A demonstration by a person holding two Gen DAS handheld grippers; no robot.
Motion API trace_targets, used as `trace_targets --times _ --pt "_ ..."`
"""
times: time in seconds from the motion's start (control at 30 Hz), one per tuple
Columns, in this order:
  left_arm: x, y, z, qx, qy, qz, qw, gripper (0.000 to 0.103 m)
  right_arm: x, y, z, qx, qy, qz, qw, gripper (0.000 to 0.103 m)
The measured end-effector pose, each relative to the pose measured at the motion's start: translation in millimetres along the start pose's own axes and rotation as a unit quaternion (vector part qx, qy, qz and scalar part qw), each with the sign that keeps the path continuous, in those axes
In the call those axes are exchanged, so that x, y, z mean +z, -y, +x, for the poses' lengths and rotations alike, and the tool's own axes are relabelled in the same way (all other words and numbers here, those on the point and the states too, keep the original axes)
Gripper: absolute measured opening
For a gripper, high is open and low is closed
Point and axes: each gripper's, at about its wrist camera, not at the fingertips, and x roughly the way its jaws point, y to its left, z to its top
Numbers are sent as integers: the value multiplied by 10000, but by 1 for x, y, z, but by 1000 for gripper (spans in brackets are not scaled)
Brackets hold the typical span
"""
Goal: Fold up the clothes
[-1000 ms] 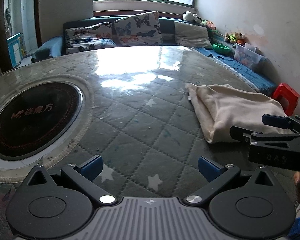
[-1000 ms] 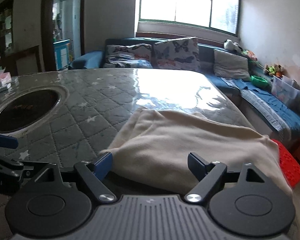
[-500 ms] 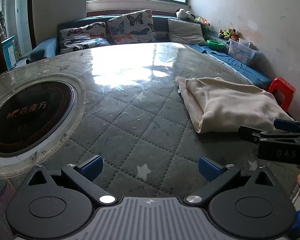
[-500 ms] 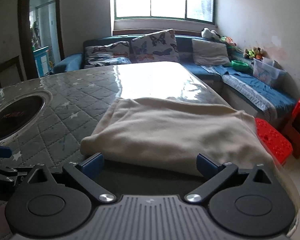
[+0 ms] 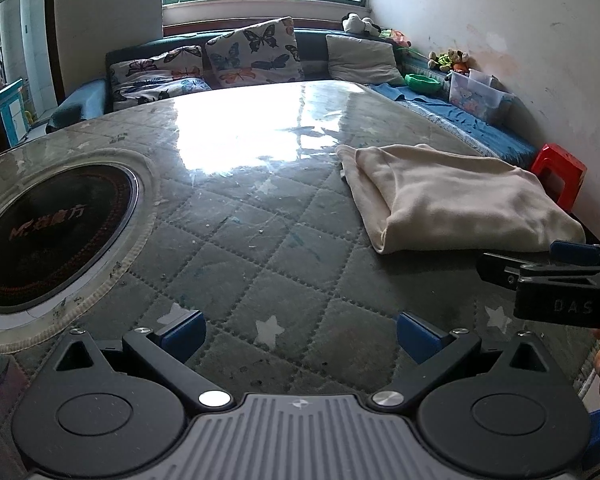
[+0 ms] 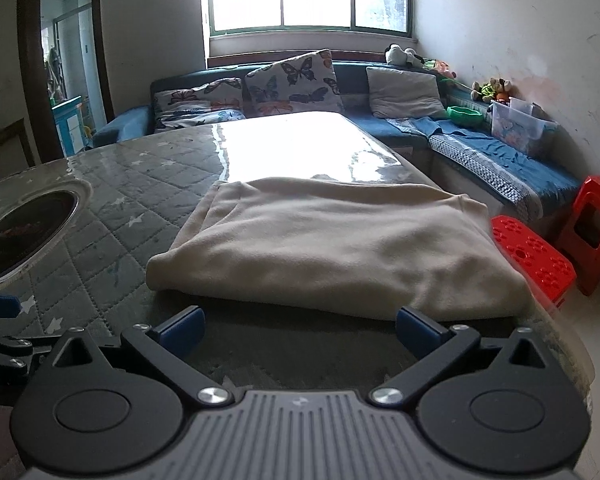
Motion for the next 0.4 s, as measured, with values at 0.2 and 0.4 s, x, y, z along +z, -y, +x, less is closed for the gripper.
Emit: trace_targets --times 0.2,0.4 --pt "-1 3 -1 -14 8 56 10000 103 -3 -1 -1 -9 -27 5 10000 103" --pt "-2 7 -4 -61 61 110 9999 103 -3 -1 -3 -25 -27 20 10000 103"
